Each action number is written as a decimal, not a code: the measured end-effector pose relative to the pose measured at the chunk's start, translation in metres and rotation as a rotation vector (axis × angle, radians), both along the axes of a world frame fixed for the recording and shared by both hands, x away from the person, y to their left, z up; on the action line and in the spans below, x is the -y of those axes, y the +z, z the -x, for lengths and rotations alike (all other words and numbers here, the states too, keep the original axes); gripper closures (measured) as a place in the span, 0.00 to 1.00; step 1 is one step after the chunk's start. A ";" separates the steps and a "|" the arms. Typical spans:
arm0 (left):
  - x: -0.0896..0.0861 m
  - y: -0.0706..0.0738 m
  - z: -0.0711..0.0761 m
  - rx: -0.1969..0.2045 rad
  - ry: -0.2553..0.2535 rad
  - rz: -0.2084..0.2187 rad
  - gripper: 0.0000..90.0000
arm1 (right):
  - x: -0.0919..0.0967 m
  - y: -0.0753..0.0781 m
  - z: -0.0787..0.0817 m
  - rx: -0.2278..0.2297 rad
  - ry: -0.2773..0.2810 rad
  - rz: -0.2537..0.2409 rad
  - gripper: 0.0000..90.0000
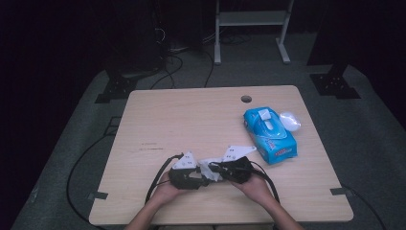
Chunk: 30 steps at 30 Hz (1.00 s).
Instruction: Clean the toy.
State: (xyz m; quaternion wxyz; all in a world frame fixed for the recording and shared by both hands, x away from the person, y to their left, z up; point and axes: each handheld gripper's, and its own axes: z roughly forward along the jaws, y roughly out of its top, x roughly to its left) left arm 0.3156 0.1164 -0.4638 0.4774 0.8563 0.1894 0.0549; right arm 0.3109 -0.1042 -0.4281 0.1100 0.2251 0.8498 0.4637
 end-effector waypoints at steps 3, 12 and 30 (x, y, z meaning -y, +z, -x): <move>0.001 0.000 0.000 0.004 -0.001 -0.002 0.65 | 0.015 -0.001 -0.004 0.001 -0.063 0.003 0.95; 0.002 0.000 0.000 0.001 -0.002 -0.003 0.65 | -0.009 -0.005 0.002 -0.056 -0.012 -0.066 0.95; 0.002 0.001 -0.001 0.033 -0.006 -0.021 0.65 | 0.014 0.001 -0.002 0.020 -0.208 0.025 0.95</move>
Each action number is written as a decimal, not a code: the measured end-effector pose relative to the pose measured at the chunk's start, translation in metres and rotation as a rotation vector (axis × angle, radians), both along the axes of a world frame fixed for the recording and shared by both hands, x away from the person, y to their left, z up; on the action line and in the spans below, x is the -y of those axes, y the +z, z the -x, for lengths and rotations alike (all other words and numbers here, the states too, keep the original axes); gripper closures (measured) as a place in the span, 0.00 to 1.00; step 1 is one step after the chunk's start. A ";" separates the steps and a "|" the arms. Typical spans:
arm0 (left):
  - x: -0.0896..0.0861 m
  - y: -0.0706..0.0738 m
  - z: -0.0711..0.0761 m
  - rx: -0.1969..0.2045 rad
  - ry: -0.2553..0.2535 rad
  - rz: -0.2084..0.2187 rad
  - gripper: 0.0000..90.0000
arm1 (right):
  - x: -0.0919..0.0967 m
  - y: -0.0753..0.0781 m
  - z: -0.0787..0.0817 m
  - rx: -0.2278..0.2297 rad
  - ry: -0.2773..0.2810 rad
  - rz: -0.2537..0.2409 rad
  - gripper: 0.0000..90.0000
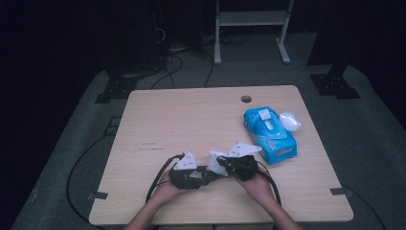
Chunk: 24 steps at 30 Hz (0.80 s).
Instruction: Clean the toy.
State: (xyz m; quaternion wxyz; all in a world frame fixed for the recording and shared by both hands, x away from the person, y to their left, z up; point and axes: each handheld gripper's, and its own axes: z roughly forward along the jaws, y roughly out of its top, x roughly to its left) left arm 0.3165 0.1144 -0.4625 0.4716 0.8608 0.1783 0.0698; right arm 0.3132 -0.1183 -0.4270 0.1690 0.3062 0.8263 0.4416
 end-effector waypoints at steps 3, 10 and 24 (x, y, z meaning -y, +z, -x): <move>0.000 0.000 0.000 0.003 0.000 -0.001 0.65 | 0.013 0.000 -0.005 -0.035 -0.045 -0.033 0.95; -0.002 0.001 0.000 0.002 0.003 -0.007 0.65 | -0.014 -0.003 0.007 -0.032 0.076 -0.053 0.95; -0.004 0.000 -0.001 0.002 0.010 -0.002 0.65 | 0.003 -0.006 0.006 0.001 0.019 -0.044 0.95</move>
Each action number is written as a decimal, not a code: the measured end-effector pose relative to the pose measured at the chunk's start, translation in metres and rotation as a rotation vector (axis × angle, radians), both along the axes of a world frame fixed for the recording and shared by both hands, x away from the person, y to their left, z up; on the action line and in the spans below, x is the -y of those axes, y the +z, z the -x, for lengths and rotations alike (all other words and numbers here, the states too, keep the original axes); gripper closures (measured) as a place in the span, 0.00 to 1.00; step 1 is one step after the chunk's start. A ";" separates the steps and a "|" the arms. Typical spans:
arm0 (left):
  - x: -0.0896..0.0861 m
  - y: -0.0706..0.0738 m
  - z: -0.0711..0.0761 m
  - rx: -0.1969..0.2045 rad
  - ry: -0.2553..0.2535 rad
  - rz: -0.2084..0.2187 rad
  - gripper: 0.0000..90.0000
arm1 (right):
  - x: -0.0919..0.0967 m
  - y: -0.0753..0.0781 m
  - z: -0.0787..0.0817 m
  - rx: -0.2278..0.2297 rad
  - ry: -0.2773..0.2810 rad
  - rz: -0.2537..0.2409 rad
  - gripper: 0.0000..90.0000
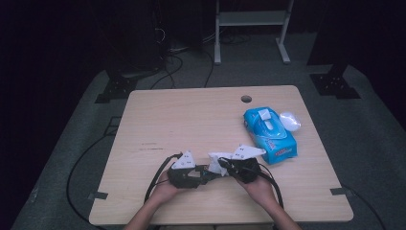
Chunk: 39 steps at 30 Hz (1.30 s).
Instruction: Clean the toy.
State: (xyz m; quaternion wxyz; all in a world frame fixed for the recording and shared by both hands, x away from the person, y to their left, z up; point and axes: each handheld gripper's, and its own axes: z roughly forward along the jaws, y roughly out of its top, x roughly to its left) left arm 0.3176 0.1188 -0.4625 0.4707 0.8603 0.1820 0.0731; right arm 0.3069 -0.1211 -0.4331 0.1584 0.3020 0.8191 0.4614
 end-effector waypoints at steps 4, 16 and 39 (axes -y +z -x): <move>0.000 0.000 -0.001 -0.001 -0.002 0.003 0.65 | 0.008 0.002 -0.002 0.017 -0.027 0.022 0.95; -0.002 0.001 -0.001 0.005 0.000 -0.008 0.65 | 0.010 0.002 0.000 0.014 -0.032 0.008 0.95; -0.004 0.000 -0.002 0.014 0.004 -0.008 0.65 | 0.038 0.003 -0.010 -0.013 -0.122 -0.004 0.95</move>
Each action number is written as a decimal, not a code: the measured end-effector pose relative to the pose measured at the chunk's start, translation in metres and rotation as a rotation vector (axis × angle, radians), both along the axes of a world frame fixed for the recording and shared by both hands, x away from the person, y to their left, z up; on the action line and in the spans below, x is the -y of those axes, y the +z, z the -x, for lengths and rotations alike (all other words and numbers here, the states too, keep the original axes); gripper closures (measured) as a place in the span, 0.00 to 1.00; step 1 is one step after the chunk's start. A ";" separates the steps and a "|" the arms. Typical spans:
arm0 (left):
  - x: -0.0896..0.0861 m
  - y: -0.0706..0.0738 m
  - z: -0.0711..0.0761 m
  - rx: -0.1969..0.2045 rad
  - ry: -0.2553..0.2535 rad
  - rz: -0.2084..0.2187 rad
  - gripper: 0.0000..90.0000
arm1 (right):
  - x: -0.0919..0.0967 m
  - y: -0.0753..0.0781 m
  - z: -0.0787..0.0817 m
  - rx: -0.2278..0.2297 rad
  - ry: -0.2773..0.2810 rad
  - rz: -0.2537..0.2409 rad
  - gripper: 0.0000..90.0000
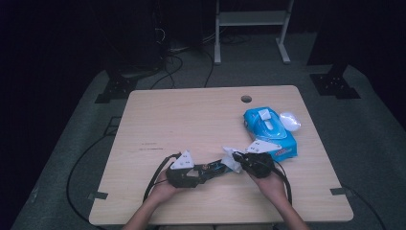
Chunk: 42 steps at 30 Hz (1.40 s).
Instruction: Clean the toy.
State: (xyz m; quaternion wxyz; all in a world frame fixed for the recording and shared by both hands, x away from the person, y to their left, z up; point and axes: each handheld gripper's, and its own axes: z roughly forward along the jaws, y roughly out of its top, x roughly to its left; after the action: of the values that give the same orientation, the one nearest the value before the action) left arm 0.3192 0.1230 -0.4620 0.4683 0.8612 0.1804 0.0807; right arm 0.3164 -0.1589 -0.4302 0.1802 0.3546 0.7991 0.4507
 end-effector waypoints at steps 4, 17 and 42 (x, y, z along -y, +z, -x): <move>0.000 0.000 0.000 -0.001 0.001 -0.002 0.65 | -0.011 -0.001 0.004 0.005 0.047 -0.011 0.95; 0.000 0.000 -0.001 0.002 0.002 -0.001 0.65 | 0.011 -0.001 -0.006 -0.015 -0.031 -0.039 0.95; 0.003 0.000 0.000 0.008 -0.007 0.002 0.65 | -0.051 -0.001 0.000 -0.068 0.183 -0.085 0.95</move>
State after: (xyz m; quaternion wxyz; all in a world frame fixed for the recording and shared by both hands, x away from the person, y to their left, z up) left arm 0.3195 0.1195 -0.4624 0.4701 0.8610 0.1756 0.0826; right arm 0.3163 -0.1078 -0.4310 0.0959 0.3026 0.8141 0.4862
